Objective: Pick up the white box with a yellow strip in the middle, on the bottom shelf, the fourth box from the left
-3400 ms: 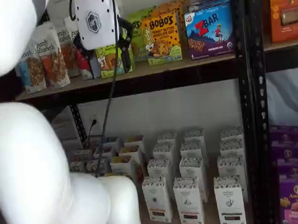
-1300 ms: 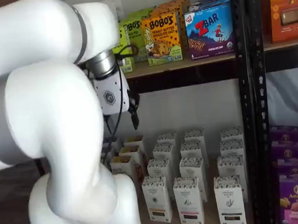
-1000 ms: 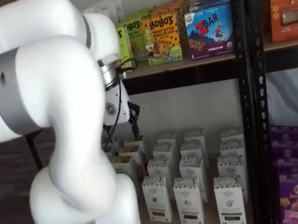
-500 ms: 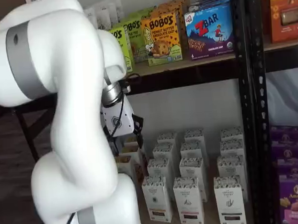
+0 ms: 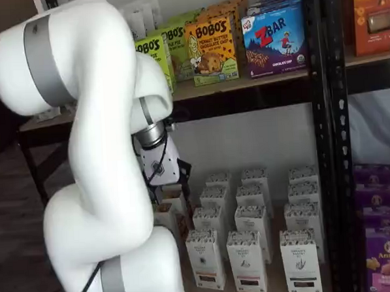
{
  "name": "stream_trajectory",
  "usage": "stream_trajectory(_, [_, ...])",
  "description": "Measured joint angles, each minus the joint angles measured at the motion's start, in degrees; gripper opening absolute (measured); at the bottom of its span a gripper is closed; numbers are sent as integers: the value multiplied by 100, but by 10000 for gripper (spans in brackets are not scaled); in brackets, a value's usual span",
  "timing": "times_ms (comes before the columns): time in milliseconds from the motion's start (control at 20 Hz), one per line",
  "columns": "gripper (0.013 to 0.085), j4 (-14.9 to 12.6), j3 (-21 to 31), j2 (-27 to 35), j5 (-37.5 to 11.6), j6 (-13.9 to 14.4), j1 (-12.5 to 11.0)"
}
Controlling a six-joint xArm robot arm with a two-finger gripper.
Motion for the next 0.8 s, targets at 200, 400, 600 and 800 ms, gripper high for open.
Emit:
stream_trajectory(200, [850, -85, 7, 235, -396, 96, 9])
stream_trajectory(400, [850, -180, -9, 402, -566, 217, 47])
stream_trajectory(600, [850, 41, -103, 667, -567, 110, 111])
stream_trajectory(800, [850, 422, -31, 879, -942, -151, 142])
